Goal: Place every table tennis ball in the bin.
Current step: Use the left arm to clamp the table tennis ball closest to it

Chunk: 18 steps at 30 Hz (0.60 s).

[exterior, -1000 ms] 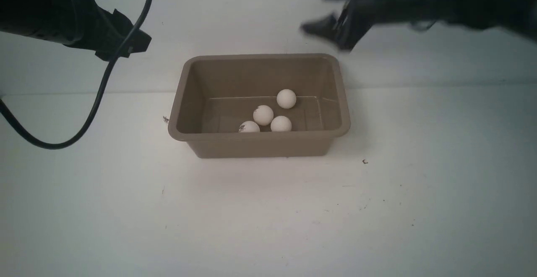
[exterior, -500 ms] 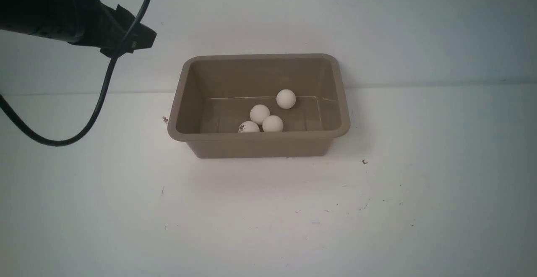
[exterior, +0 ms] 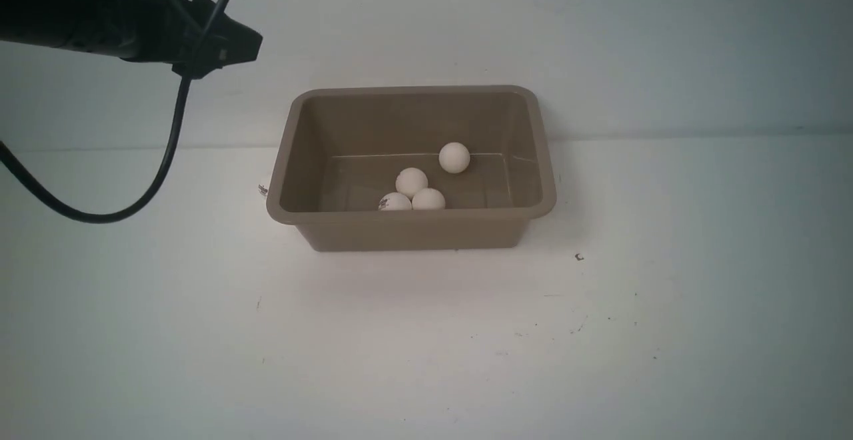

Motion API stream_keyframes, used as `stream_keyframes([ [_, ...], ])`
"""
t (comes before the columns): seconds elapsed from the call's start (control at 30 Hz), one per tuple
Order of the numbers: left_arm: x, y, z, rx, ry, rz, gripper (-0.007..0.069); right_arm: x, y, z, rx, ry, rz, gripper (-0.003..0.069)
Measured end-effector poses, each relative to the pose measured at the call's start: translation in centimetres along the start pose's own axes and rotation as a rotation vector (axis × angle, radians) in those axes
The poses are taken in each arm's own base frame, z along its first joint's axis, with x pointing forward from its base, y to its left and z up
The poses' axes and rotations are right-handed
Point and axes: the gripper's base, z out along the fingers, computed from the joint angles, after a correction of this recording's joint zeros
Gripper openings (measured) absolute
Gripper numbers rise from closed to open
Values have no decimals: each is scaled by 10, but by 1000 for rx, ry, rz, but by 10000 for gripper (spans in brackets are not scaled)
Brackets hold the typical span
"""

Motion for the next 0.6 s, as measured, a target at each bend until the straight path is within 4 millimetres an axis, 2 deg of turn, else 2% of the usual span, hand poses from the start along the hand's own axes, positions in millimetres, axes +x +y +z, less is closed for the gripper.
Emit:
stream_keyframes([
  [0.1,-2,-1,0,14,-21,4,426,5,15,-25,18,140,-14,594],
  [0.17,-3,-2,0,19,-29,6,426,9,19,-34,31,191,-15,594],
  [0.3,-4,-3,0,33,-48,4,426,39,23,-45,75,327,24,594],
  [0.43,-5,-5,0,56,-55,-2,426,91,23,-46,103,486,64,594],
  [0.47,-5,-5,0,58,-54,1,426,94,22,-45,103,496,67,594],
  [0.53,-5,-6,0,65,-52,11,426,134,25,-45,108,565,88,594],
  [0.57,-5,-6,0,65,-52,12,426,139,26,-46,112,561,85,594],
  [0.6,-5,-6,0,65,-52,12,426,153,28,-45,101,579,91,594],
])
